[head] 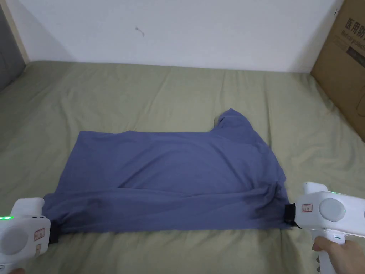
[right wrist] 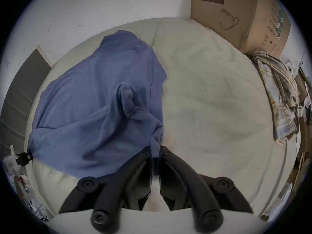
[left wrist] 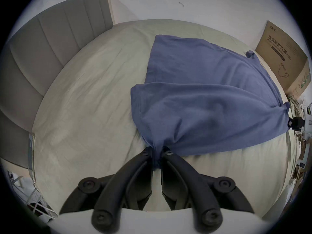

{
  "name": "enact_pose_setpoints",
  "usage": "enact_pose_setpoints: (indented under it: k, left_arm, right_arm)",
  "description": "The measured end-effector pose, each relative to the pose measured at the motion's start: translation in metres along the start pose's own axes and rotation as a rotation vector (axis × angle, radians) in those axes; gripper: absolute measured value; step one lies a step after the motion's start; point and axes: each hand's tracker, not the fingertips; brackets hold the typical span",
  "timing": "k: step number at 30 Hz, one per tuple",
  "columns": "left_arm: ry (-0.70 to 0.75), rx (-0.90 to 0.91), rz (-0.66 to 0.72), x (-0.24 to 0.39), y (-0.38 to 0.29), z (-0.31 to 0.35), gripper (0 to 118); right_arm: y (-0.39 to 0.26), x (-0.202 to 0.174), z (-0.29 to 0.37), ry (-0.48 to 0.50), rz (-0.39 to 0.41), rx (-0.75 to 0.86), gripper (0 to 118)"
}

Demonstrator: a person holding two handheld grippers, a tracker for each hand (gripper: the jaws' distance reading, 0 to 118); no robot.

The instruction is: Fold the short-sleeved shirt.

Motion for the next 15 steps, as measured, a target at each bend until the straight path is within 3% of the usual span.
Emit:
enact_pose_setpoints:
  k: [12, 15]
  left_arm:
    - [-0.019, 0.05, -0.042, -0.007, 0.001, 0.045, 7]
    - [-0.025, 0.045, -0.044, -0.012, -0.009, 0.054, 7]
  right_arm:
    - [-0.021, 0.007, 0.057, -0.049, 0.071, 0.054, 9]
    - [-0.044, 0.019, 0.066, -0.037, 0.052, 0.047, 9]
